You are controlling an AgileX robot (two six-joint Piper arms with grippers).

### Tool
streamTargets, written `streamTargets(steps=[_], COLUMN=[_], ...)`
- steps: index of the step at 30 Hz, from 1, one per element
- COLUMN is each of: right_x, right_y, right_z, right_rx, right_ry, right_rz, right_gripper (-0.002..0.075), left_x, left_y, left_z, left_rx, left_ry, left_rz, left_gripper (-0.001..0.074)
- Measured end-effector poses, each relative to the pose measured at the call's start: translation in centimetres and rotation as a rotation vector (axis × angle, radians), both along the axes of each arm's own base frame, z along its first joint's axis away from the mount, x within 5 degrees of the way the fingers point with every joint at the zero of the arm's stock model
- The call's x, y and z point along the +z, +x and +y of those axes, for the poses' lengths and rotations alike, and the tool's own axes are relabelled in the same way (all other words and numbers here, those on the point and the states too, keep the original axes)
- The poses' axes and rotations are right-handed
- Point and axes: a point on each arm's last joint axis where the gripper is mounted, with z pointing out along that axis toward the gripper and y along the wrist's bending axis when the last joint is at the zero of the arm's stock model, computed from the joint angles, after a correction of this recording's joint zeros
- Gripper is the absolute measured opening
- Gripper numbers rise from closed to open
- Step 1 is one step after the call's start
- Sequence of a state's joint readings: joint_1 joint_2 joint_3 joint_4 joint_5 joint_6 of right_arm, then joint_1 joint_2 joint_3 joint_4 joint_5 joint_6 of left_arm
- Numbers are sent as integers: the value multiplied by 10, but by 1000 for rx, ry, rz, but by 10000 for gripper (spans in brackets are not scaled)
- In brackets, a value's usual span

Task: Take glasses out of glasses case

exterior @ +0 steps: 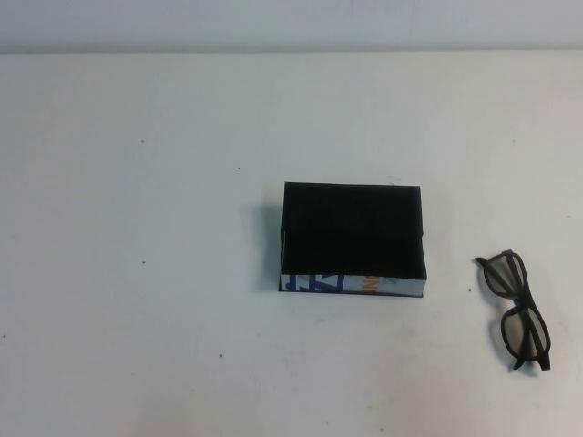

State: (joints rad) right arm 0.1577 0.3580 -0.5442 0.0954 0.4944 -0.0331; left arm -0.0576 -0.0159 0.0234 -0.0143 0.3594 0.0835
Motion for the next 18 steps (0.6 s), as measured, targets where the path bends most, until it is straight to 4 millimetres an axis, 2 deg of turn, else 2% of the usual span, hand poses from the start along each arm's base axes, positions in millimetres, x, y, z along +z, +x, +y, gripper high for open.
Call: streamTargets(steps=[7,11,13,18], right_x=[6,2,-6,-43], right_y=[-2,0,5,13], right_z=[-3,-3,-4,-5], right_rx=[-17,-26,-37,-68], right_ry=[-40,-57,-48,-33], right_rz=[-89,-147,-179,-222], right_gripper=[-15,-15,-16,-16], left_x=[0,0,0,0], left_y=[0,0,0,0], left_z=[0,0,0,0], left_rx=[0,0,0,0], left_ry=[0,0,0,0], left_rz=[0,0,0,0], left_gripper=[-4,-4,-4,-4])
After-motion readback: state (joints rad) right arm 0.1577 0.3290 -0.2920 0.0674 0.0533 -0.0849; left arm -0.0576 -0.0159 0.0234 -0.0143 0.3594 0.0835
